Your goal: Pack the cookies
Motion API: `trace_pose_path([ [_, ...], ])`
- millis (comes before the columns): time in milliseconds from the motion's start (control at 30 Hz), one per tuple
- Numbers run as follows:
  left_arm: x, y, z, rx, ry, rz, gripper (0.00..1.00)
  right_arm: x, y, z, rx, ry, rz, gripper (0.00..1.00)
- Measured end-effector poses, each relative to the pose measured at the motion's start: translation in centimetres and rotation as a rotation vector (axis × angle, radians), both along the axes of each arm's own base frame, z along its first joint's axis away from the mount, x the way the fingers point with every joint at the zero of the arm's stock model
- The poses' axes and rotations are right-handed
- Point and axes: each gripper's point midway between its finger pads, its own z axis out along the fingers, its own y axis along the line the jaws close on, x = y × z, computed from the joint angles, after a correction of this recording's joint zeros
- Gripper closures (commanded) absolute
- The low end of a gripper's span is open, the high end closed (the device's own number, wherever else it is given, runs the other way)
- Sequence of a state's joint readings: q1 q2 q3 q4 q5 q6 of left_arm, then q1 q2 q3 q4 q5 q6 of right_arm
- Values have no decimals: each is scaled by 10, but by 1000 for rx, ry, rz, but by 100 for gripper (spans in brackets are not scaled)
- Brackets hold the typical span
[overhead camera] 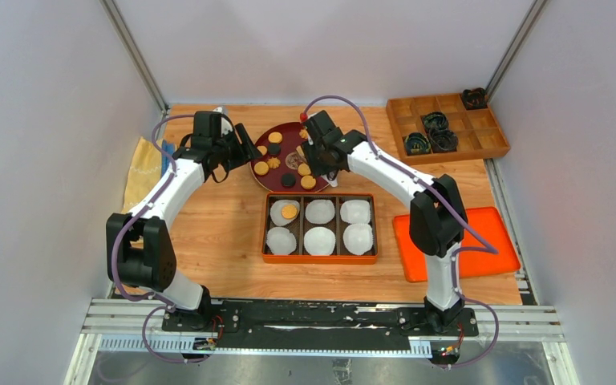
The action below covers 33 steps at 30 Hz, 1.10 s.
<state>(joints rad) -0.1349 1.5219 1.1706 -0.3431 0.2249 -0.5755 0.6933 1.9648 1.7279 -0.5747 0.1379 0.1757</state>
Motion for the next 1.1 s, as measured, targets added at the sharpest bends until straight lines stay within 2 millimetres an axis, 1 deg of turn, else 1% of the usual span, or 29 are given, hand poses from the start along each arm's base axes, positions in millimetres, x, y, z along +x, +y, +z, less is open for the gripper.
trace_pose_path([
  [133, 0, 0, 0, 0, 1, 0, 37, 6, 6, -7, 1, 8, 0, 53],
  [267, 0, 0, 0, 0, 2, 0, 36, 4, 3, -17, -21, 29, -9, 52],
  [600, -1, -1, 0, -5, 2, -6, 36, 6, -5, -18, -57, 17, -39, 52],
  [1100, -2, -3, 3, -12, -4, -13, 36, 8, -11, -10, -69, -7, -58, 52],
])
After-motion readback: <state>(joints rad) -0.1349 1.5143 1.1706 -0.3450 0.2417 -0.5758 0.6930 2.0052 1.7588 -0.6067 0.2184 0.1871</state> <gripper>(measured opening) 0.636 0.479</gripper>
